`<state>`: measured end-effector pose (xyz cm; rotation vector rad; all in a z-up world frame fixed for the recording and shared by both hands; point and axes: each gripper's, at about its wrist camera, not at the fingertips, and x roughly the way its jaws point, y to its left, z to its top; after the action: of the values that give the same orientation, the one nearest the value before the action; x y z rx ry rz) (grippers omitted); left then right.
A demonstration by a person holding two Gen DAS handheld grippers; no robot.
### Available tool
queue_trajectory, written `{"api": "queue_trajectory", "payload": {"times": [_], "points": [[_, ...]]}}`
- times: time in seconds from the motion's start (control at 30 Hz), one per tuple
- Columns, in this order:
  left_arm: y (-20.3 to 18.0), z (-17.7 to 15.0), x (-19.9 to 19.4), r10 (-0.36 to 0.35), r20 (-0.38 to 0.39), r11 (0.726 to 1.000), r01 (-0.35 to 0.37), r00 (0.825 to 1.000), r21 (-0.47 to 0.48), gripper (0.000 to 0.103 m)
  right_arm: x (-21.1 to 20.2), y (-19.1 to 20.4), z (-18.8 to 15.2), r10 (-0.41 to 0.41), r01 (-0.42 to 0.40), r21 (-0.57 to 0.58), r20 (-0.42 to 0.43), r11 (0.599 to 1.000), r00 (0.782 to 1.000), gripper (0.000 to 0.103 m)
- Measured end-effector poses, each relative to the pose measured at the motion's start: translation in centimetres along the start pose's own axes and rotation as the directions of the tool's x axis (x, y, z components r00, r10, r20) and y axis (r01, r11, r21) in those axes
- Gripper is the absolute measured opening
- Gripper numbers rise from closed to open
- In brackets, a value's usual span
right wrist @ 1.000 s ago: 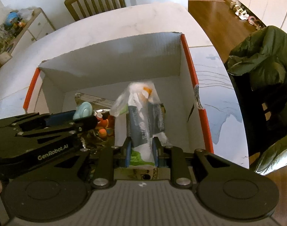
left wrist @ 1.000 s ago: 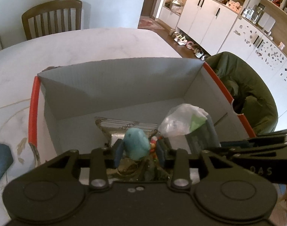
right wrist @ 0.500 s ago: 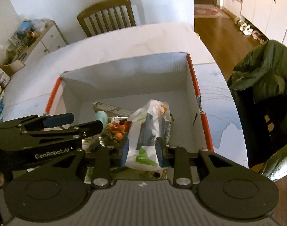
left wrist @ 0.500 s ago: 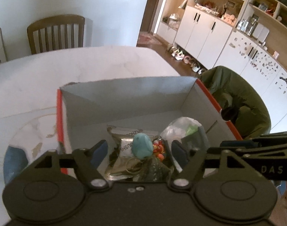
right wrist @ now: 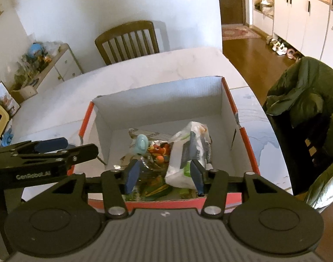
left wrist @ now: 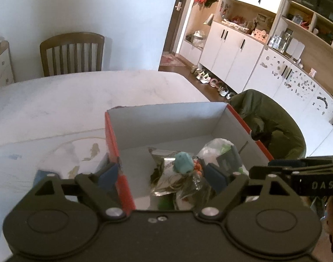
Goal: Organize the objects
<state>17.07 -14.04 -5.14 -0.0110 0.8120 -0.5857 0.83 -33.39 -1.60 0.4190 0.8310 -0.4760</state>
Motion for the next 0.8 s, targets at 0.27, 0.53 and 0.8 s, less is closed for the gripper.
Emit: {"api": "queue_trajectory", "payload": {"times": [0.27, 0.53, 0.8], "points": [[0.8, -0.8, -3.8, -0.036, 0.061, 0.995, 0.03, 0.997, 0.093, 0.095, -1.9, 1.6, -1.3, 0.008, -0.011, 0.035, 0.08, 0.999, 0.997, 0.065], [1.4, -1.2, -6.9, -0.081, 0.094, 0.987, 0.067, 0.992, 0.148, 0.103, -4.5, 3.4, -3.0, -0.008, -0.002, 0.05, 0.186, 0.999, 0.983, 0.079], [2.3, -2.1, -8.2, -0.111, 0.092, 0.983, 0.096, 0.99, 0.154, 0.103, -6.4, 5.0, -4.8, -0.014, 0.001, 0.055, 0.24, 0.999, 0.971, 0.094]]}}
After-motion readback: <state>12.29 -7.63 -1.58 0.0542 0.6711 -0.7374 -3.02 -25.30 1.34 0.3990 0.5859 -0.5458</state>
